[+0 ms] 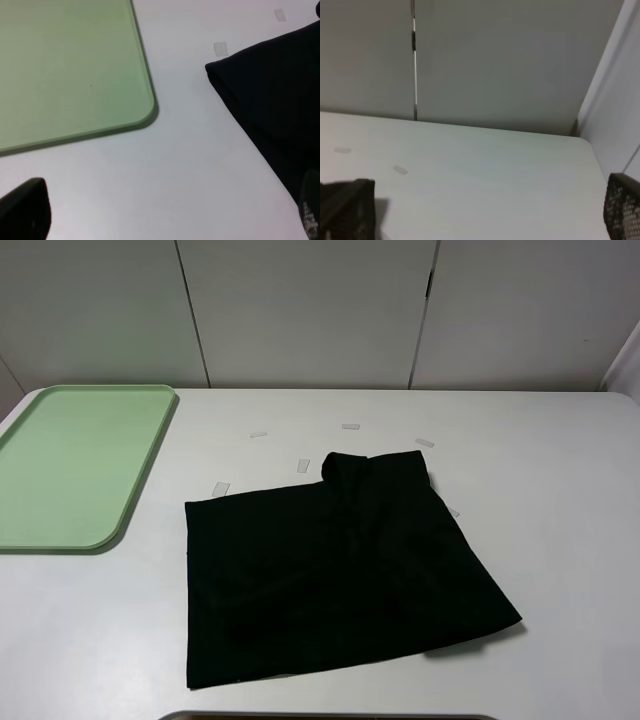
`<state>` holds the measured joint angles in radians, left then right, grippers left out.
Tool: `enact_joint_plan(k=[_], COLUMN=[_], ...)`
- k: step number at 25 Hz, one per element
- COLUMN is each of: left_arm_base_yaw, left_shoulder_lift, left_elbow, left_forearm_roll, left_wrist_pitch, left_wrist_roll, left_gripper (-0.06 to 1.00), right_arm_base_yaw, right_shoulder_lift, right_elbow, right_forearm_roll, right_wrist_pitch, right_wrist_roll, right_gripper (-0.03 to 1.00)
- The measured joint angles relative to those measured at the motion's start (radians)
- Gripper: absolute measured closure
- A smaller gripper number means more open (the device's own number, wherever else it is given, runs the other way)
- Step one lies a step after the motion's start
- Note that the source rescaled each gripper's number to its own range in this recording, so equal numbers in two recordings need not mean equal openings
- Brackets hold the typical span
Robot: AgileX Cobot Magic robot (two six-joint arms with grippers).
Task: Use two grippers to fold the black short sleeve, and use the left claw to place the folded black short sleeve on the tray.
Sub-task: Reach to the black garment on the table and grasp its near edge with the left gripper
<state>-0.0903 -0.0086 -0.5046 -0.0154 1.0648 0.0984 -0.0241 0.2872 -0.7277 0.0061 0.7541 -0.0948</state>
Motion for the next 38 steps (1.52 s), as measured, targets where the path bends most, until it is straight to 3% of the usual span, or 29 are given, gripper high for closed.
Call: enact_joint_plan(k=[6, 14, 22, 30, 38], left_arm_base_yaw=[0.0, 0.0, 0.0, 0.0, 0.0], left_shoulder_lift=[0.0, 0.0, 0.0, 0.0, 0.0], left_elbow=[0.0, 0.0, 0.0, 0.0, 0.0], left_forearm_roll=[0.0, 0.0, 0.0, 0.0, 0.0], left_wrist_pitch=[0.0, 0.0, 0.0, 0.0, 0.0], left_wrist_roll=[0.0, 0.0, 0.0, 0.0, 0.0], left_gripper=[-0.06, -0.06, -0.06, -0.06, -0.06], right_arm_base_yaw=[0.008, 0.061, 0.146, 0.184, 0.252], right_shoulder_lift=[-0.273, -0.293, -0.293, -0.295, -0.295], right_elbow=[0.11, 0.131, 0.195, 0.198, 0.238], right_forearm_roll=[0.019, 0.017, -0.068, -0.086, -0.09], right_wrist_pitch=[0.073, 0.195, 0.358, 0.357, 0.272], right_wrist_roll=[-0.019, 0.032, 0.135, 0.159, 0.159], right_gripper=[-0.03, -0.03, -0.03, -0.03, -0.03])
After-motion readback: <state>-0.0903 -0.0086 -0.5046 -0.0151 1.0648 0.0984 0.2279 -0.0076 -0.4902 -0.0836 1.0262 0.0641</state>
